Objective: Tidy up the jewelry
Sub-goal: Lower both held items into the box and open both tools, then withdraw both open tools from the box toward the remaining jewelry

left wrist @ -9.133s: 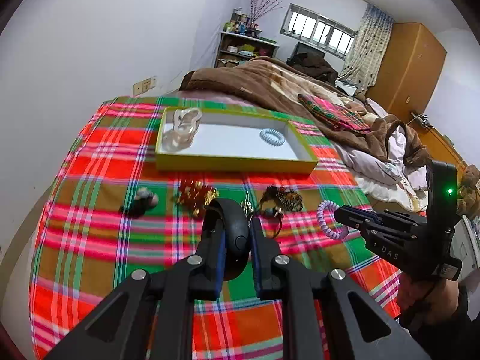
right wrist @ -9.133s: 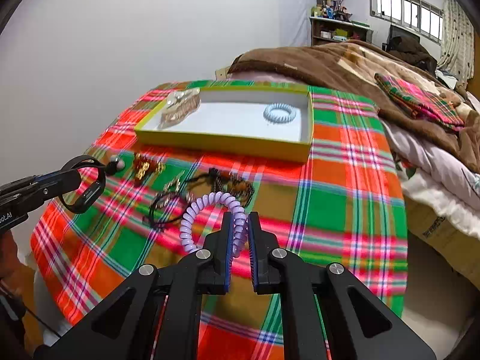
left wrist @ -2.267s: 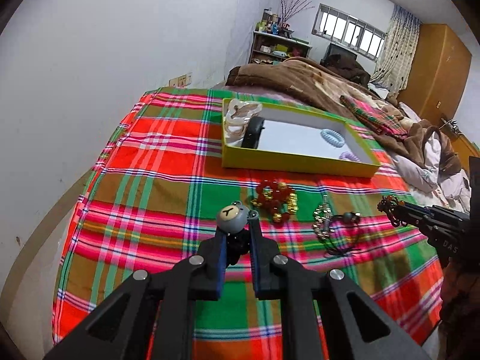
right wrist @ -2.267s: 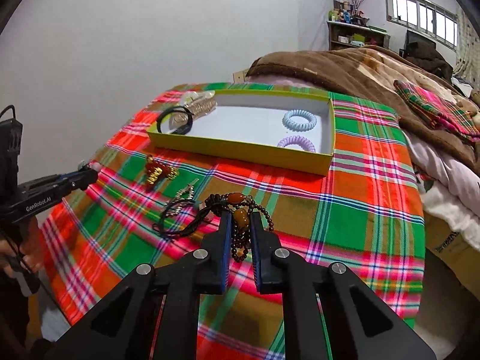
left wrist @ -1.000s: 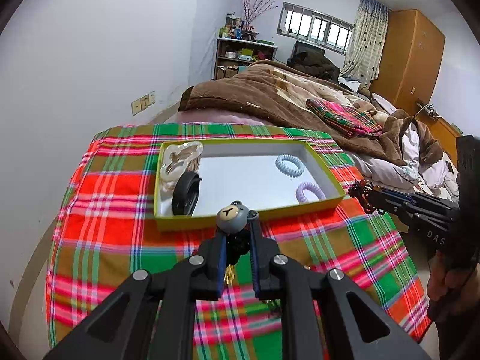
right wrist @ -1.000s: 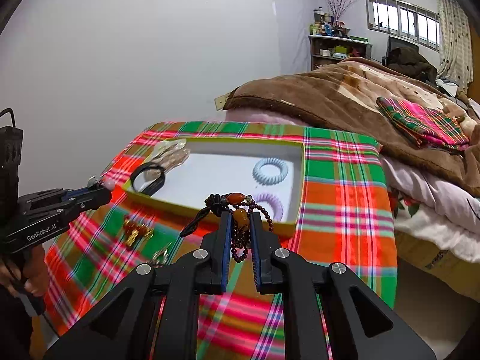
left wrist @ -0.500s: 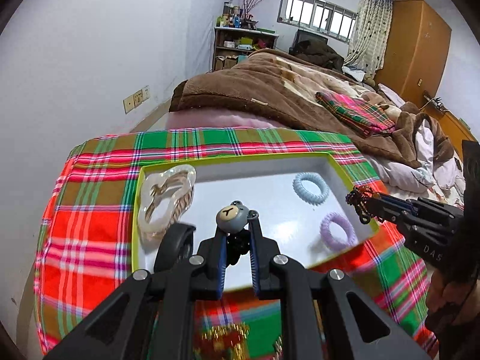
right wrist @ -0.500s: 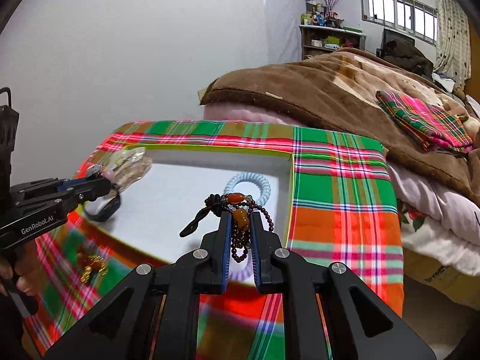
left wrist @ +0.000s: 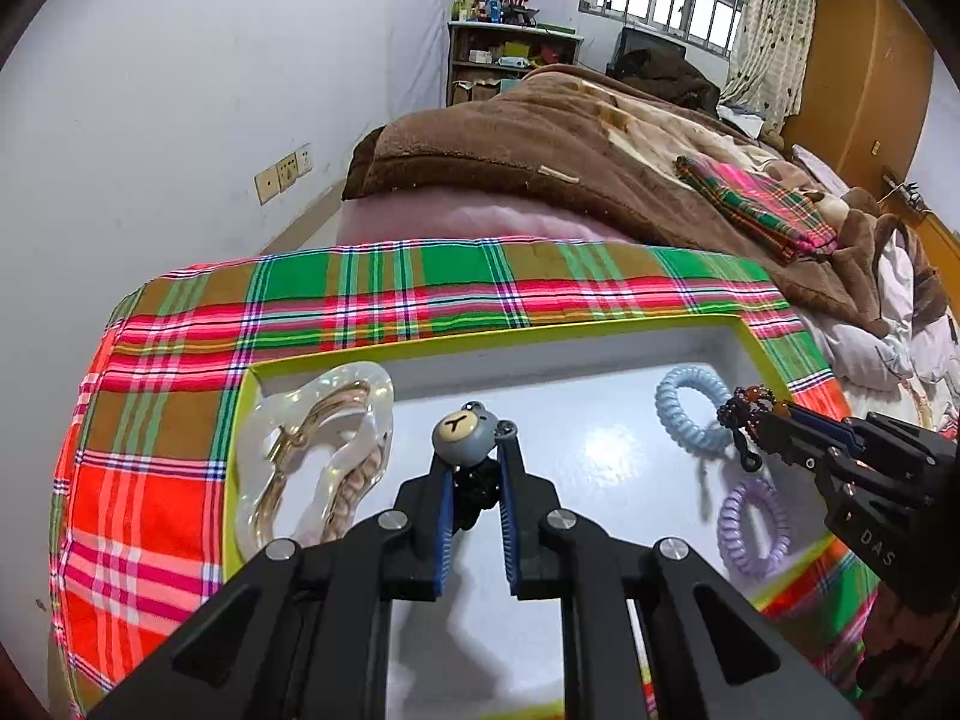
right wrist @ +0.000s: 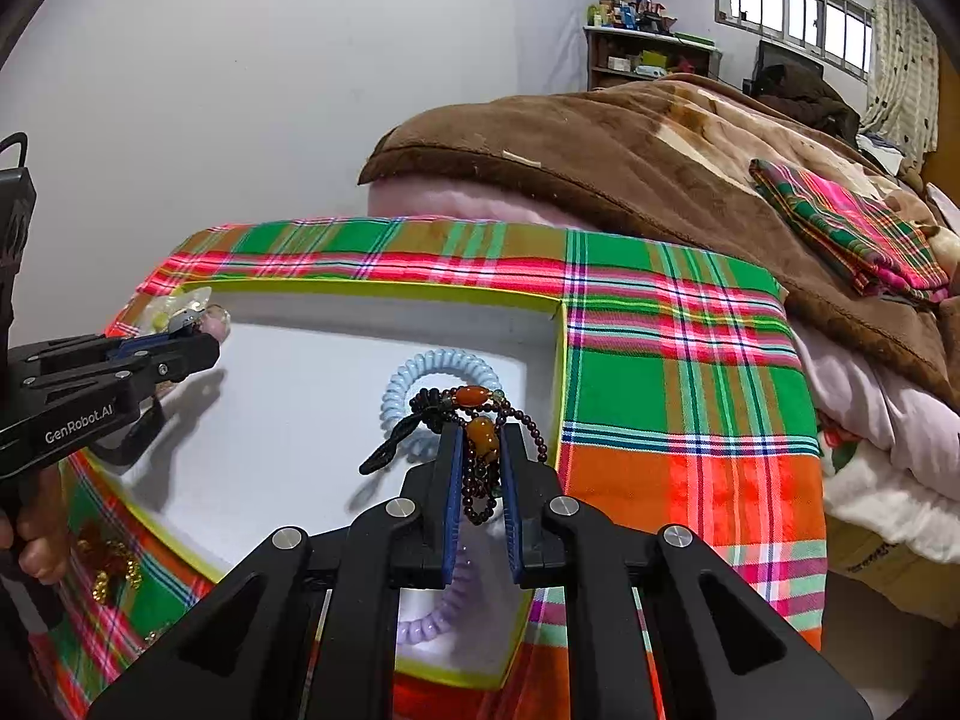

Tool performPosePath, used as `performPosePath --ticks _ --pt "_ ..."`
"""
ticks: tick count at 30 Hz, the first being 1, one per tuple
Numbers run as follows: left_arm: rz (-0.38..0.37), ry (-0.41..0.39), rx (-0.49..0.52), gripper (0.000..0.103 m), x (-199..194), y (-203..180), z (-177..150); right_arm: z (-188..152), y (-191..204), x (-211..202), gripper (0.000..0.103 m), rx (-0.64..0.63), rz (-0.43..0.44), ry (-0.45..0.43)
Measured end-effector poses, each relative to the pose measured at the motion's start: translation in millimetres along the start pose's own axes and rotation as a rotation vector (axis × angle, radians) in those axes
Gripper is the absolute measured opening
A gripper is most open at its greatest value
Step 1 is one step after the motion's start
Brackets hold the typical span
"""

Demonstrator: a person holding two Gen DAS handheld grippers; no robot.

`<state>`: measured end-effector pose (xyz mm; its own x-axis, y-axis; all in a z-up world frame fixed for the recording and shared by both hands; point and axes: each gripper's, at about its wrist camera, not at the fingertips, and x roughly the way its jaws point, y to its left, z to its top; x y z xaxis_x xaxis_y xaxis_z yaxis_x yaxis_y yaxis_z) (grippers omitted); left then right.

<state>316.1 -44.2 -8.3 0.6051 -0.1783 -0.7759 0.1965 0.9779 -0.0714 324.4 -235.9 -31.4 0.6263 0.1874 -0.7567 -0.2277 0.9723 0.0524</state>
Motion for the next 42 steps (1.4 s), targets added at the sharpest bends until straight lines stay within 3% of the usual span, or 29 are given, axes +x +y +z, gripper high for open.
performPosePath --ticks 3,9,11,13,21,42 --pt "0.007 0.014 -0.003 0.014 6 0 0 0 3 1 0.013 -0.013 -0.005 0.009" --pt "0.011 0.039 -0.024 0.015 13 6 1 -1 8 1 0.023 -0.036 -0.001 0.011" --pt "0.014 0.042 -0.024 0.015 12 6 1 -1 10 -3 0.034 -0.040 0.000 0.002" --pt "0.014 0.044 -0.024 0.016 12 5 2 -2 10 -8 0.037 -0.041 0.001 -0.010" --pt "-0.019 0.007 -0.035 0.027 -10 6 -2 -6 15 -29 0.037 -0.036 0.013 -0.034" --pt "-0.022 -0.110 -0.029 0.027 -126 -4 -73 -62 46 -131 0.037 -0.041 0.018 -0.101"
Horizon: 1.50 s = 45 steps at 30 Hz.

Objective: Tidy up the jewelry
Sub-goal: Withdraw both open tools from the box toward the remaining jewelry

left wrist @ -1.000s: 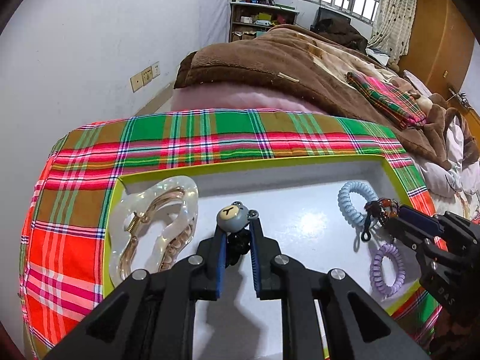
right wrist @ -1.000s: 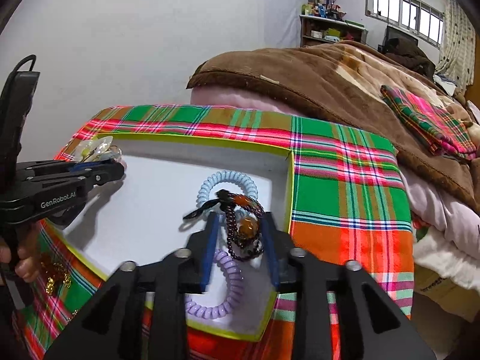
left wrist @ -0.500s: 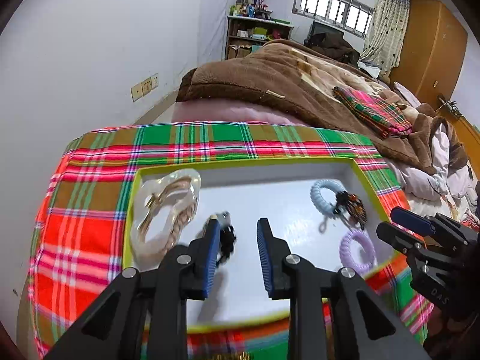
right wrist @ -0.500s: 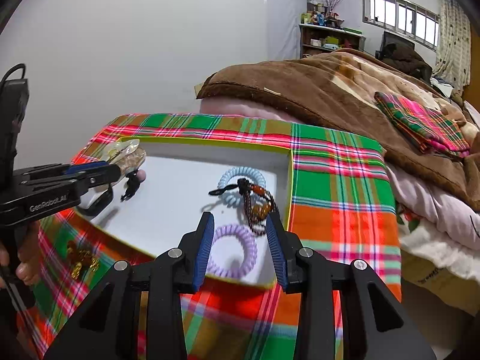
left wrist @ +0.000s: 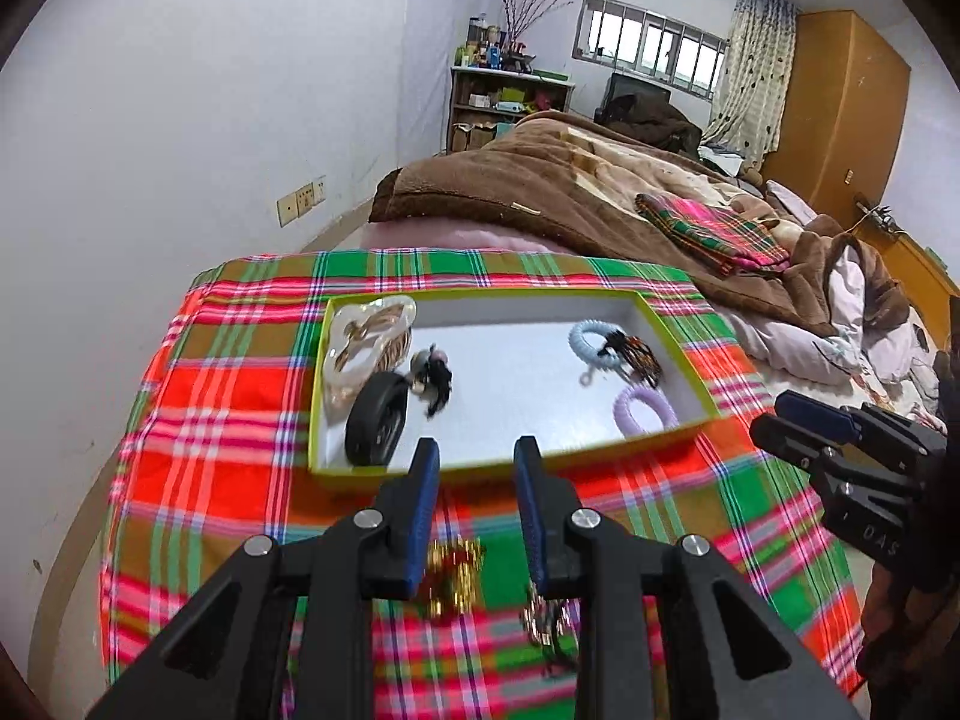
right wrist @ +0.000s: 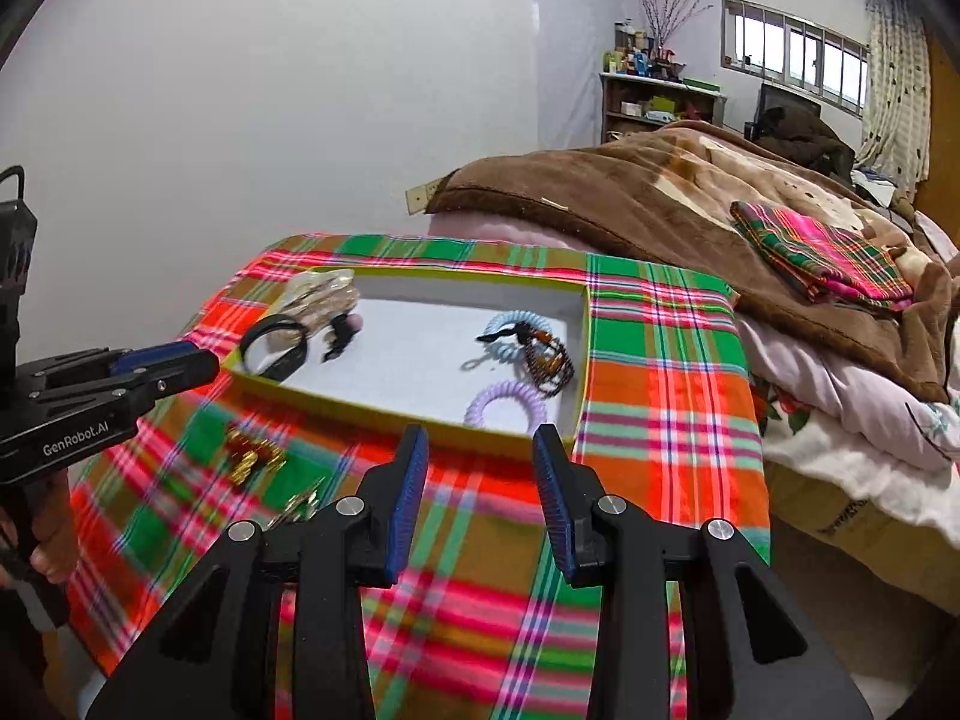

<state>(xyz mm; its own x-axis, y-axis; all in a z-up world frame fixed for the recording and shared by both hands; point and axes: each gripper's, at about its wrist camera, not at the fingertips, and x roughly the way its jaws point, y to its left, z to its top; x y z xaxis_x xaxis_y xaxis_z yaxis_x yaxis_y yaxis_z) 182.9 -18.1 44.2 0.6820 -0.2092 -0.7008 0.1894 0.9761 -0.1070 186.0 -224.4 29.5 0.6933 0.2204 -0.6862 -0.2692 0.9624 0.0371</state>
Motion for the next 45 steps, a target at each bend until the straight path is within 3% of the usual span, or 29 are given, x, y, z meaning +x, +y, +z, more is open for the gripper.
performPosePath --ticks 17,39,45 --pt "-0.001 -0.039 -0.038 0.027 -62 3 -58 -44 25 -53 0.037 -0.015 0.043 -0.008" --pt "-0.010 -0.007 -0.071 0.032 -60 8 -80 -51 37 -47 0.037 -0.038 0.072 0.025" --pt "-0.015 0.007 -0.081 0.038 -51 13 -79 -53 38 -38 0.037 -0.040 0.077 0.045"
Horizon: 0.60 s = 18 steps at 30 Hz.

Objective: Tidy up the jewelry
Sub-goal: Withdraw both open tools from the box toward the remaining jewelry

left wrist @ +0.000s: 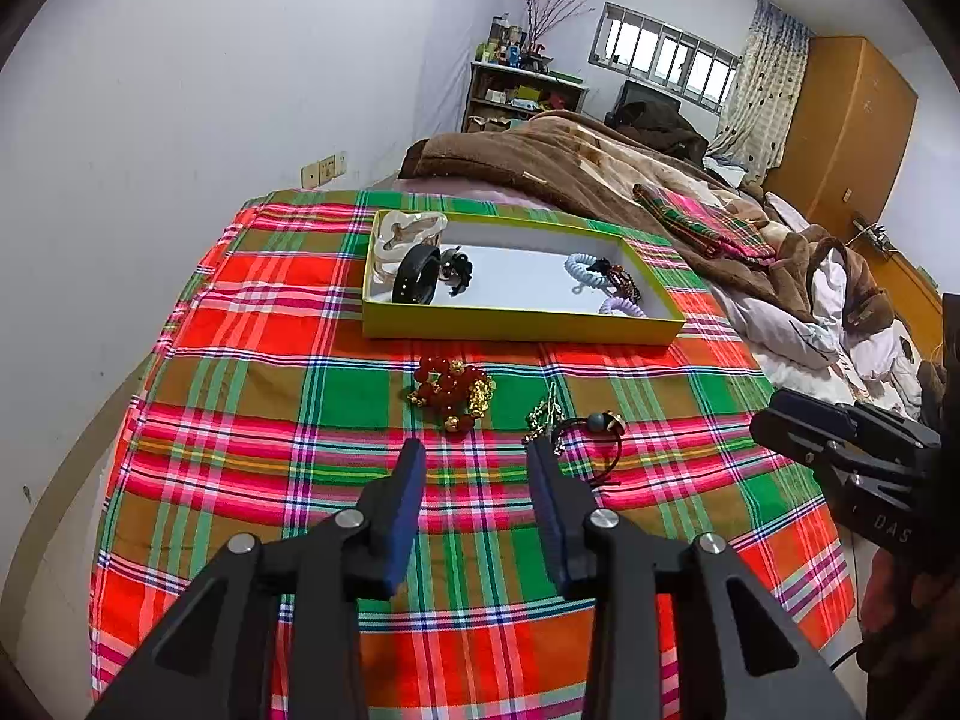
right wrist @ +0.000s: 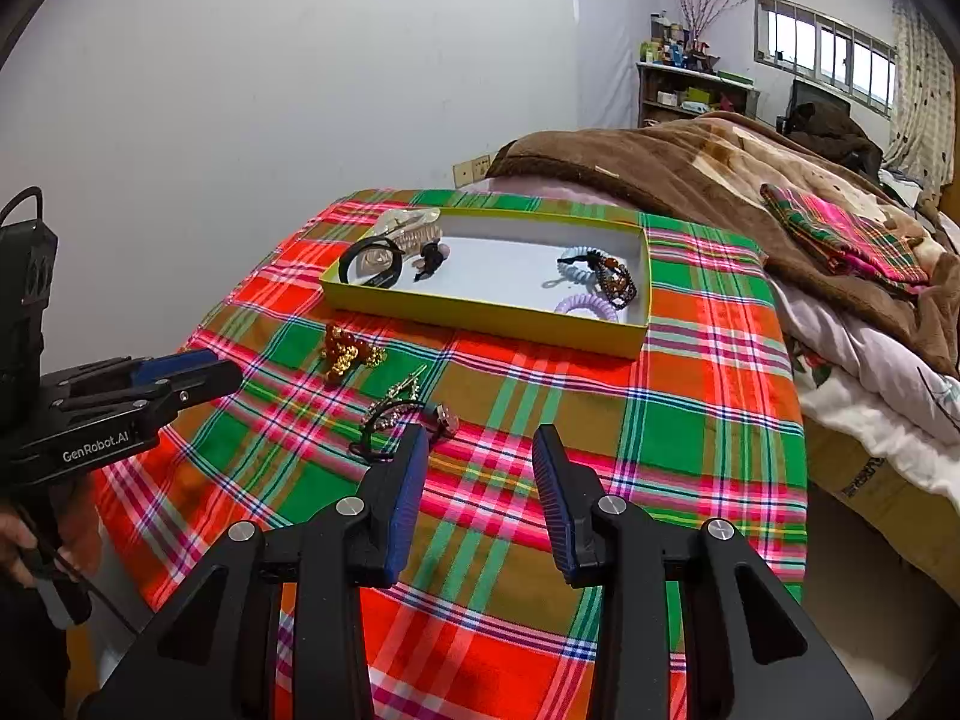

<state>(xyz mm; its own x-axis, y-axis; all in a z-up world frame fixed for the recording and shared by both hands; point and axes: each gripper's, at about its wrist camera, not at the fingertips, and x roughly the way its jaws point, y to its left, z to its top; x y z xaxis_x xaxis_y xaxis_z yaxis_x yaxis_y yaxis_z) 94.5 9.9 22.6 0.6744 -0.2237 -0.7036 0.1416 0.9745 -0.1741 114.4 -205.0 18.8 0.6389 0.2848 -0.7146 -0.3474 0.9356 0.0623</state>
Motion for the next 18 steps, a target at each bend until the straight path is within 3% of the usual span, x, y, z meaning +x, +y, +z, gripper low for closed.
performPosePath --ticks 18 --pt "-0.020 0.079 -0.030 0.046 58 10 14 -3 1 44 0.037 0.004 0.035 0.091"
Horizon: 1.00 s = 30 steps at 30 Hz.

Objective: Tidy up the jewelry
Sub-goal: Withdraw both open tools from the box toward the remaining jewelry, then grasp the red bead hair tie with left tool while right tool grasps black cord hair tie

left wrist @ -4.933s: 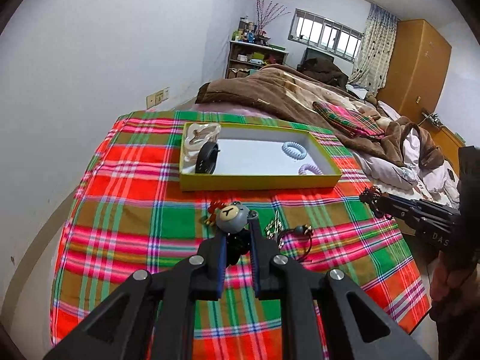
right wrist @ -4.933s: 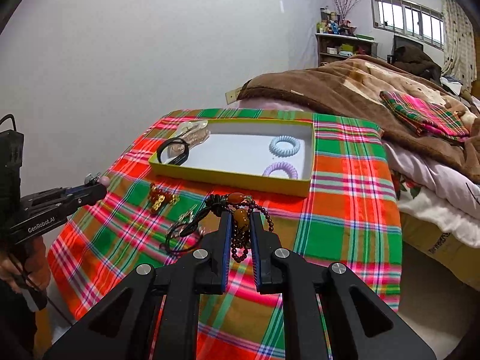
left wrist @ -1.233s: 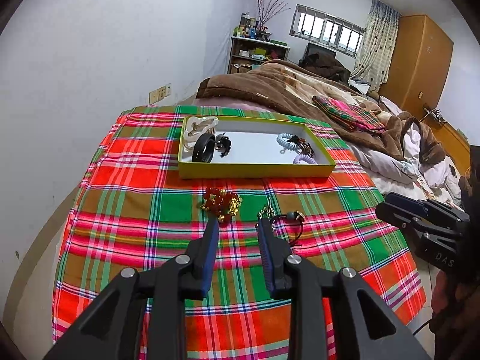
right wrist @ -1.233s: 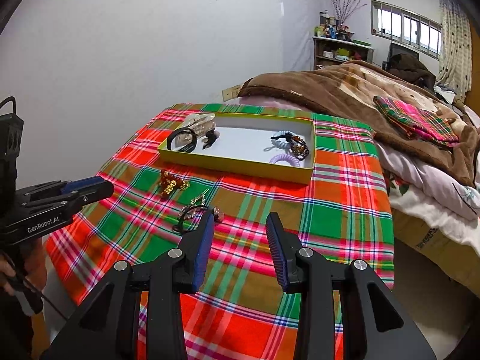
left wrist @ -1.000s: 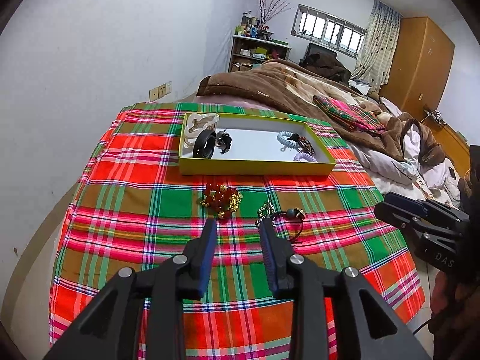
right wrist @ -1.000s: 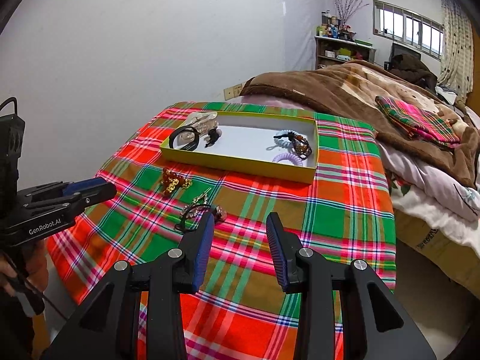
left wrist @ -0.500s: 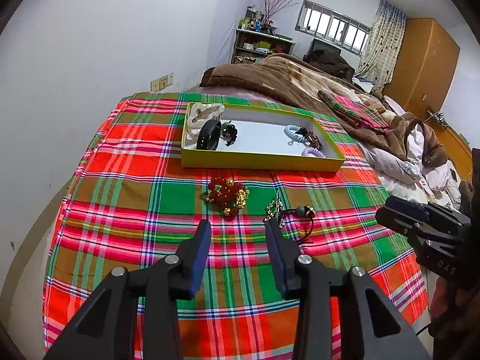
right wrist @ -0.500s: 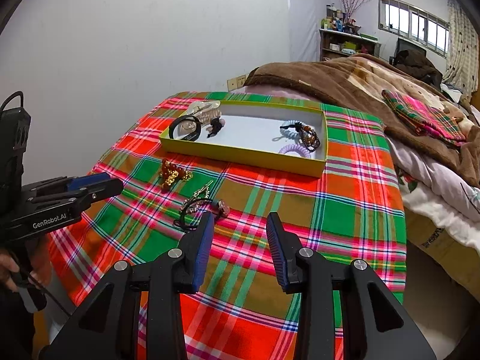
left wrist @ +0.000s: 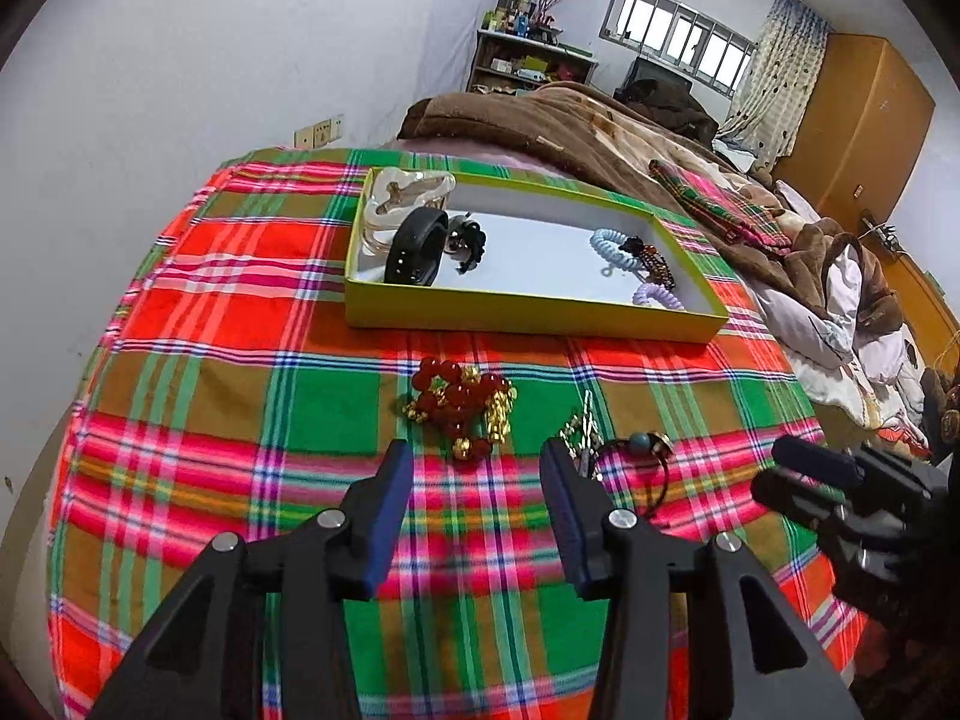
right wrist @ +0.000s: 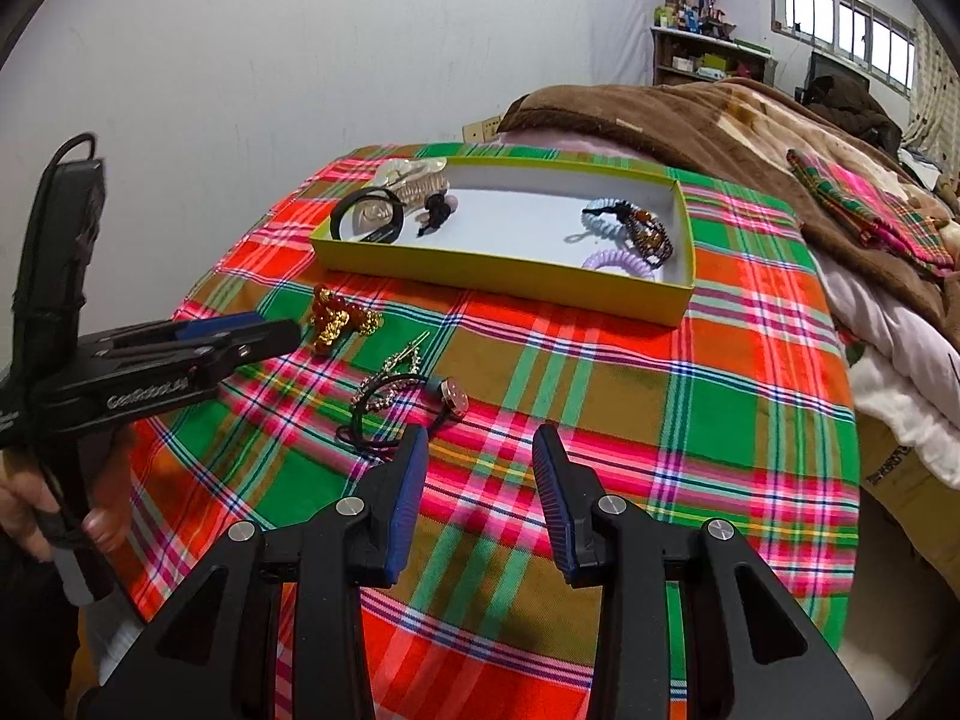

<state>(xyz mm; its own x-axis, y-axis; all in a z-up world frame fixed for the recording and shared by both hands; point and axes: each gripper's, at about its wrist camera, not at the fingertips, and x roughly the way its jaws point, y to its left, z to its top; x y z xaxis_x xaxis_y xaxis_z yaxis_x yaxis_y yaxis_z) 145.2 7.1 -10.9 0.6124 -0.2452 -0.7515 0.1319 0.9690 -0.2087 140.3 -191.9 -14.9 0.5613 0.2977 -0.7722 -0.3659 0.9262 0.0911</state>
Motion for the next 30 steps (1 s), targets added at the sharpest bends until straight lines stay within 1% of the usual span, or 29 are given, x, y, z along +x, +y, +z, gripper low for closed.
performPosePath --ticks 6,11,12,13,14,18,20,21,23,26,29,30 --pt "-0.006 0.014 -0.007 0.046 21 -1 10 2 1 12 0.037 0.002 0.010 0.017" --pt "0.008 0.020 -0.008 0.046 33 2 13 3 0 19 0.037 0.007 0.017 0.028" --pt "0.012 0.017 -0.003 0.044 34 2 13 3 0 19 0.037 0.007 0.018 0.029" --pt "0.010 0.006 0.002 0.033 32 3 11 3 0 20 0.037 0.008 0.020 0.029" --pt "0.007 0.000 0.006 0.028 31 4 11 3 0 21 0.037 0.009 0.022 0.031" --pt "0.030 -0.039 0.003 0.016 21 12 6 4 1 26 0.037 0.010 0.030 0.037" --pt "0.029 -0.052 -0.004 0.008 15 19 4 4 1 29 0.037 0.010 0.036 0.041" --pt "0.035 -0.056 -0.006 0.001 12 22 3 4 2 30 0.037 0.011 0.039 0.043" --pt "0.053 -0.065 -0.014 0.001 7 29 1 4 3 33 0.037 0.011 0.046 0.049" --pt "0.054 -0.064 -0.026 0.001 4 34 0 5 6 38 0.037 0.008 0.059 0.056" --pt "0.020 -0.066 -0.030 0.002 -1 33 1 5 7 44 0.037 0.009 0.063 0.062" --pt "0.000 -0.064 -0.033 0.005 -1 31 3 6 7 47 0.037 0.012 0.062 0.067"
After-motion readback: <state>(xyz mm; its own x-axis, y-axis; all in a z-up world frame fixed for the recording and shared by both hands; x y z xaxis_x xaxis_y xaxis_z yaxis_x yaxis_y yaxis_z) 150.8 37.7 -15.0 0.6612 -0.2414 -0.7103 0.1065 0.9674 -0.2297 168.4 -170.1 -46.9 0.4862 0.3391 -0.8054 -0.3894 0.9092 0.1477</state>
